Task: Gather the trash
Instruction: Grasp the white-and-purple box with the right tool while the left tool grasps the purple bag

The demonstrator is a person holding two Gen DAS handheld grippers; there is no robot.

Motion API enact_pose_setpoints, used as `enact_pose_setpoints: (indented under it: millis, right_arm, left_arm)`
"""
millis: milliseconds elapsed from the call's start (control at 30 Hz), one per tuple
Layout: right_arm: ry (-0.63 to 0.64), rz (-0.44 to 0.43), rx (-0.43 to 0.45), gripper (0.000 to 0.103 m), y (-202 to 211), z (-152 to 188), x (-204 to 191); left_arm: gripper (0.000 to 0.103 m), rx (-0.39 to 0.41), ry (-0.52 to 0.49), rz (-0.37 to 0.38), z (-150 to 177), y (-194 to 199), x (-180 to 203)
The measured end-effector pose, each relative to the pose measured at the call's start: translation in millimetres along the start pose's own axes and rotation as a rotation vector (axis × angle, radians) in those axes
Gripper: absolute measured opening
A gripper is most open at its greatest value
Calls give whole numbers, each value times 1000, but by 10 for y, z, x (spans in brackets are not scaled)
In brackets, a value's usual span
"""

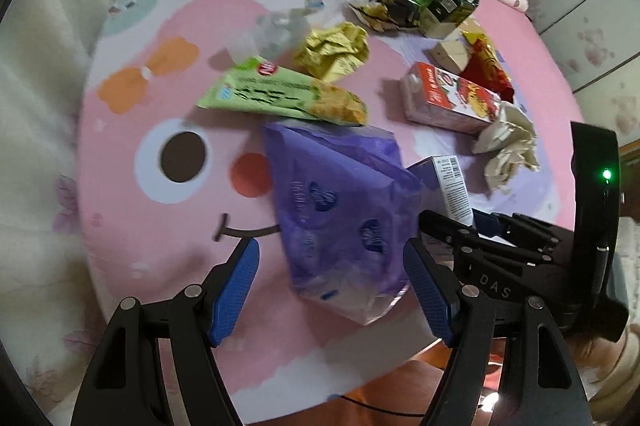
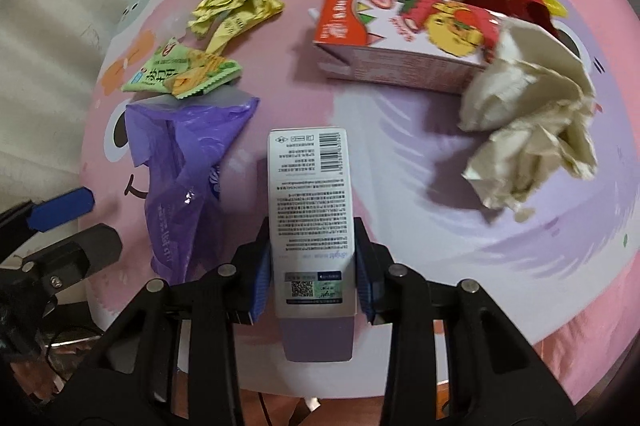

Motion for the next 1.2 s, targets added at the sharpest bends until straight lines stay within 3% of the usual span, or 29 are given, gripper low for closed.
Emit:
enact_pose_setpoints:
  millis: [233,533,667,767,867,933,1033,1200]
  right_arm:
    - [-27,19,23,32,191,43,129]
    - [-69,54,43,32,368,198,381]
    - [-63,71,50,32,441,271,428]
    - [-50,84,56,32,499,308,426]
    - [-29,92,57,32,547,334,408]
    - [-10,96,57,32,572,354,380]
    - [24,100,56,32,621,386,361]
    - [54,93,54,32,689,453,431]
  left_arm:
    - [76,-68,-77,42,-134,-191,306]
    - [76,-119,-111,-196,-101,-527,344]
    - [76,-149,-65,-222,-50,-642,264]
    - [76,-124,-68,-228,-28,-645,294]
    - [63,-104,-71,-243,7,-619,324]
    - [43,-88,-77,-239,51,-600,370]
    - [27,-68,-99,-247,113,-497,448]
    - [14,-6,-135,-272,227,-330,691]
Point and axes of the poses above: each gripper's, at about its wrist camera, not at the fingertips, and y roughly against the way its jaws point, x to its right, z to its underside, the point moved 4 cm from there along -y, roughly the way its jaws point, and after that the axes turned 1 degree about z, right-handed, at the moved point
